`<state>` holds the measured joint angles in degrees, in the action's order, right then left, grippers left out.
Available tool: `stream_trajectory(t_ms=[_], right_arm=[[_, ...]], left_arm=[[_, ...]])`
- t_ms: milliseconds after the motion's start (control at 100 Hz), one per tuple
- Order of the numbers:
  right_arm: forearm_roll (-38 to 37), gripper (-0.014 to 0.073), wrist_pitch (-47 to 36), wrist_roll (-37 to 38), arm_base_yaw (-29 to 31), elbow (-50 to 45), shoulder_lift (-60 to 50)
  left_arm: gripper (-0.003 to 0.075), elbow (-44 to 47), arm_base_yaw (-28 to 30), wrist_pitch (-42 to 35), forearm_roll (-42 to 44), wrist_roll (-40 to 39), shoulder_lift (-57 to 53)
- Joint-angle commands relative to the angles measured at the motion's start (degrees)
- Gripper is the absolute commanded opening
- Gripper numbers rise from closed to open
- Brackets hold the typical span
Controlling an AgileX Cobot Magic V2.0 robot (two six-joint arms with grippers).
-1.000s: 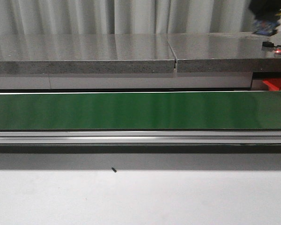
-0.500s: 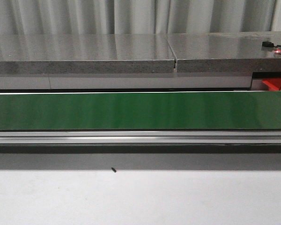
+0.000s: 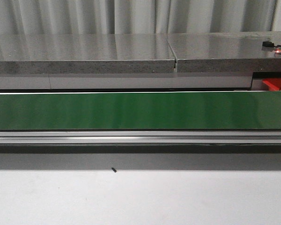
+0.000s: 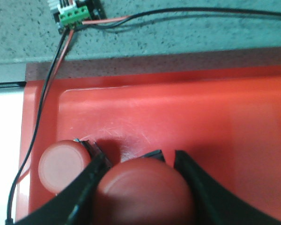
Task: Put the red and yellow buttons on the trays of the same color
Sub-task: 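Carry the red button into the red tray and open the right gripper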
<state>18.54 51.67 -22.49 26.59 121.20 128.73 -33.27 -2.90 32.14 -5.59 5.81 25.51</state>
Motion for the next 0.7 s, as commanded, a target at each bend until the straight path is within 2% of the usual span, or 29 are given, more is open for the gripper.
stream_trajectory(t_ms=[0, 690], right_arm=[[1.9, 0.0141, -3.1, -0.1, 0.2, 2.2, -2.3], [1.9, 0.0143, -5.2, -0.4, 0.2, 2.2, 5.2]], left_arm=[[-0.002, -1.5, -0.4, -4.4, -0.7, -0.4, 0.4], [-0.002, -1.5, -0.4, -4.4, -0.7, -0.4, 0.4]])
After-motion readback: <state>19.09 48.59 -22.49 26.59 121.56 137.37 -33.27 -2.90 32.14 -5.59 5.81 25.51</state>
